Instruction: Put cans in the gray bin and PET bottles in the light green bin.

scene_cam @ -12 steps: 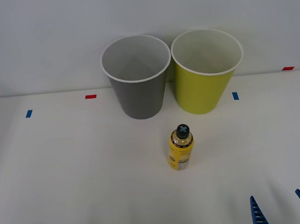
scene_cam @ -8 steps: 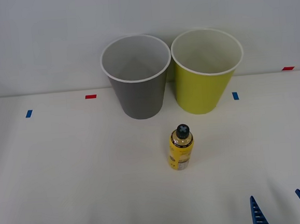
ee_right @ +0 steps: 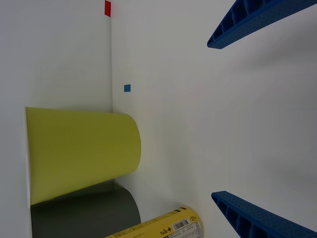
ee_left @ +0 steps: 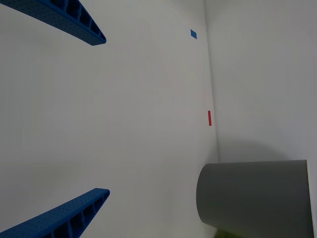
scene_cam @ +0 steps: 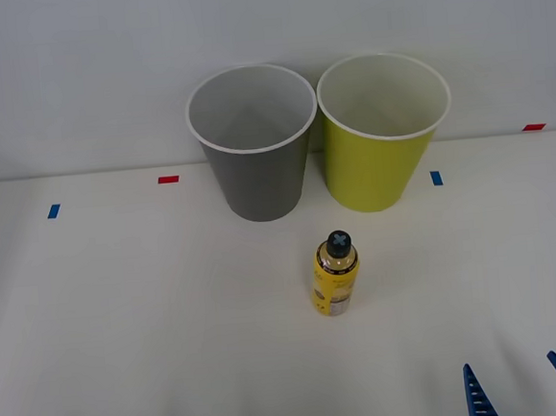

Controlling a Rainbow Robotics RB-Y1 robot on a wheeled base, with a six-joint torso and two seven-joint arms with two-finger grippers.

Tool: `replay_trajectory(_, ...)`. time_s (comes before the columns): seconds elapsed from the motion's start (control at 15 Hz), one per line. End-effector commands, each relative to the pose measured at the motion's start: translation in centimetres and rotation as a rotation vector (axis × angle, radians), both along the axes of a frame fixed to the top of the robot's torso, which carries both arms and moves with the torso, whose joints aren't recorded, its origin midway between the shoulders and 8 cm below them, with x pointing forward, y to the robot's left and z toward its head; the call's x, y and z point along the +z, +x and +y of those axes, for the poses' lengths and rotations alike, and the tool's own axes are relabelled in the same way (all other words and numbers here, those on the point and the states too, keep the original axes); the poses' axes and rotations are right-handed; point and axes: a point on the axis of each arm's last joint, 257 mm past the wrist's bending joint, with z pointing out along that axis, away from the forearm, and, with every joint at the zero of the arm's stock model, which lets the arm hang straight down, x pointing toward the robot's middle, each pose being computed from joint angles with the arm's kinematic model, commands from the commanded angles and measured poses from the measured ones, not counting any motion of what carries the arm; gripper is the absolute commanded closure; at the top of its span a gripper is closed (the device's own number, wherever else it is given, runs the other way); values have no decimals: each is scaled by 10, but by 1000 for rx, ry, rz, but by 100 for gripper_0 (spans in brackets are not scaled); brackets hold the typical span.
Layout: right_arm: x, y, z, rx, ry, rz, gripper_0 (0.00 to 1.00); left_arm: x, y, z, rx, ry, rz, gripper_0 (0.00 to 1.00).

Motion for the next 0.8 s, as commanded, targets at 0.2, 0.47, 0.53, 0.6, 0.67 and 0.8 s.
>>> replay_trajectory(0.2, 0, 0, 0, 0, 0, 0, 0, 0, 0, 0, 0, 0, 0, 0)
replay_trajectory(0.47, 0, 0, 0, 0, 0, 0, 0, 0, 0, 0, 0, 0, 0, 0)
replay_trajectory(0.53, 0, 0, 0, 0, 0, 0, 0, 0, 0, 0, 0, 0, 0, 0)
replay_trajectory(0.6, 0, 0, 0, 0, 0, 0, 0, 0, 0, 0, 0, 0, 0, 0)
replay_trajectory(0.67, 0, 0, 0, 0, 0, 0, 0, 0, 0, 0, 0, 0, 0, 0)
replay_trajectory(0.8, 0, 0, 0, 0, 0, 0, 0, 0, 0, 0, 0, 0, 0, 0)
